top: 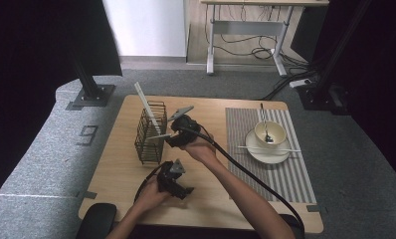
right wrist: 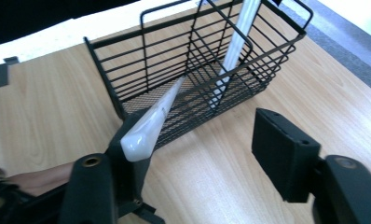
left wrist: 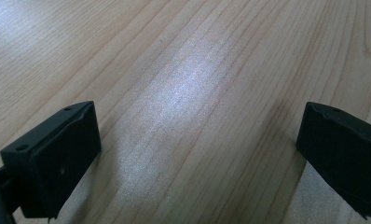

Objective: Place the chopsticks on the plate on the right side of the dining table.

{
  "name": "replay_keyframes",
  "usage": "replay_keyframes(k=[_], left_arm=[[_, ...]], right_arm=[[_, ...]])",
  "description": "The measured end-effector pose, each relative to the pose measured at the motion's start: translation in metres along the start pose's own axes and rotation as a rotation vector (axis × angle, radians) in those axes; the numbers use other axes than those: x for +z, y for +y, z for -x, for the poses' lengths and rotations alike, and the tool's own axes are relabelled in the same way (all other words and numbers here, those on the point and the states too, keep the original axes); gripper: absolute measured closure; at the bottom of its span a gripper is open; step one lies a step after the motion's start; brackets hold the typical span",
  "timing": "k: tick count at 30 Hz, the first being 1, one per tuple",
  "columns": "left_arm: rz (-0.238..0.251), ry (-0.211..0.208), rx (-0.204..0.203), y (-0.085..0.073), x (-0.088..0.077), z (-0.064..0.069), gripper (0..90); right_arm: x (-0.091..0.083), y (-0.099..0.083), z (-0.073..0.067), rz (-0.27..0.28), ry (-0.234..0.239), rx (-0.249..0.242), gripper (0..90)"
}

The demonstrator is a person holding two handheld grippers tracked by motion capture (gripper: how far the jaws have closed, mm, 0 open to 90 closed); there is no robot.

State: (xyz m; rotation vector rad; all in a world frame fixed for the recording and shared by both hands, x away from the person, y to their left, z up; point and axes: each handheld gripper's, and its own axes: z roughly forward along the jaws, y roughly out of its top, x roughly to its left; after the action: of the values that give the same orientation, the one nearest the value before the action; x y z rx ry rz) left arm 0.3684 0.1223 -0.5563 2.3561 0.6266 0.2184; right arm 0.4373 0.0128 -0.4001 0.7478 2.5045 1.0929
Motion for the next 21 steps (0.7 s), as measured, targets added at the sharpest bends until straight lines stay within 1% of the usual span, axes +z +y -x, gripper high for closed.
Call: replay_keyframes(k=[2,7,8,10,14,17,21], left_arm=[[-0.003,0.000,0.001,0.0000,-0.0003,-0.0001,0.0],[0.000,-0.001,-0.001,0.0000,-0.0001,0.0000,0.0],[0.000,-0.001,-0.001,0.0000,-0.0001,0.0000,0.0],[0.000,0.000,-0.002,0.0000,-0.0001,0.0001,0.0],[0.000,0.001,-0.003,-0.0001,-0.0001,0.0002,0.0],[-0.003,0.002,-0.002,0.0000,-0.0003,0.0001,0.0],[-0.003,0.001,0.000,0.0000,-0.0003,-0.0001,0.0]], right_arm=[[0.0019,-0.0005,0.0017,0.010,-0.004,0.006,43.3],[0.0047,0.0007,0.0048,0.042,0.013,0.016,51.5],[0.0050,0.0012,0.0050,0.053,0.013,0.016,54.3],[0.0050,0.0019,0.0050,0.057,0.015,0.019,58.6],[0.0057,0.0035,0.0047,0.072,0.022,0.012,69.9],[0.0052,0.0042,0.0034,0.092,0.012,-0.003,79.9],[0.0049,0.0049,0.0027,0.100,0.033,0.007,81.7]])
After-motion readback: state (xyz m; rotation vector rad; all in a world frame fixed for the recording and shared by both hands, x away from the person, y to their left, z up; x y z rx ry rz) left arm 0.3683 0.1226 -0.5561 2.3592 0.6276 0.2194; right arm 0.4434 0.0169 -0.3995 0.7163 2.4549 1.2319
